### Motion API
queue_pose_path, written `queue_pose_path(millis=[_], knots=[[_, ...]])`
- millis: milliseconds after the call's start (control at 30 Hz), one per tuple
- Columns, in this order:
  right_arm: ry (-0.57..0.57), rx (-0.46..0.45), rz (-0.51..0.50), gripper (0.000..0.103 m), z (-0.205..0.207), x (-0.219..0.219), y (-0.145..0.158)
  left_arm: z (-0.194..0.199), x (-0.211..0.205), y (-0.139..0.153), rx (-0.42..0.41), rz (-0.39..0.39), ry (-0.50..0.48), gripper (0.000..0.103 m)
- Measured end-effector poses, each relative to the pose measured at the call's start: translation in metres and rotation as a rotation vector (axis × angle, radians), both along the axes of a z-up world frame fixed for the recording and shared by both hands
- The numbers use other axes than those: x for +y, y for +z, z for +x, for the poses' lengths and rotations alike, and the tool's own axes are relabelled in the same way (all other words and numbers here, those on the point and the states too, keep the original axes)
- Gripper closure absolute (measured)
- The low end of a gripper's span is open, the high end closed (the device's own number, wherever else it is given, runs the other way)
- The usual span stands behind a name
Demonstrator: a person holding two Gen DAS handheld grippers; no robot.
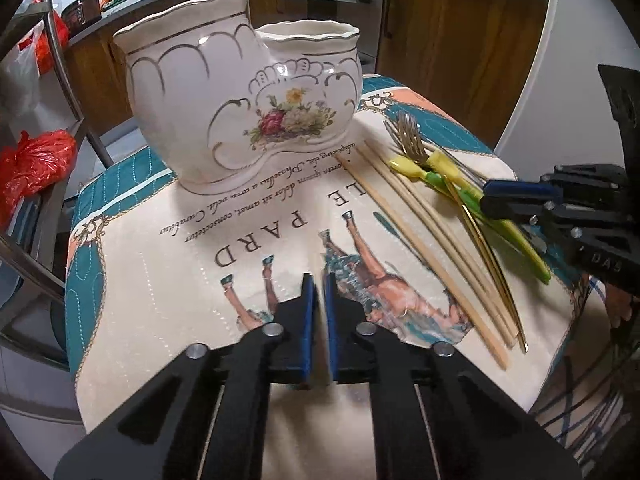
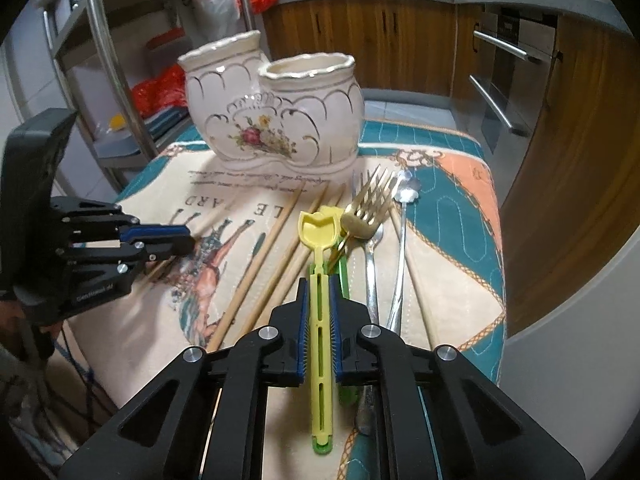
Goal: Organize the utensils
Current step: 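Drop chopstick in large holder with left while right drops utensil in small holder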
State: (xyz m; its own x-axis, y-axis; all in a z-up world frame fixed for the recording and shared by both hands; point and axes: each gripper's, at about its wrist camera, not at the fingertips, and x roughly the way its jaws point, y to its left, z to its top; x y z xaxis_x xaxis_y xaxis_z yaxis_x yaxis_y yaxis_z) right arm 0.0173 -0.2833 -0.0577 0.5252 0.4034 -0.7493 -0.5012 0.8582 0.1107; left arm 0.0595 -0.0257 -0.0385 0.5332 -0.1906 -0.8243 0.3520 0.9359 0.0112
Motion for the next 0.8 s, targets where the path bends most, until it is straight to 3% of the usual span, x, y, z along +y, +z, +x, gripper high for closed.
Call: queue_pose_path(millis=[167,267,500,800], knots=[[0.018,-0.043,0.035,0.093,-0.006,-0.002,0.009,-0.006,0.010,0.005,-0.010,0.019,-0.015,0.098],[0.020,-0.084,0.078,0.093,-0.010,-0.004,0.017,-0.012,0.015,0.016,-0.062,-0.010,-0.030,0.098],[0.014,-0.233,0.168,0.093,-0.011,-0.003,0.049,-0.026,0.025,0.053,-0.304,-0.141,-0.076,0.098],[-0.040,-0.406,0.271,0.093,0.018,0.010,0.091,-0.005,0.040,0.102,-0.551,-0.281,-0.023,0.098]])
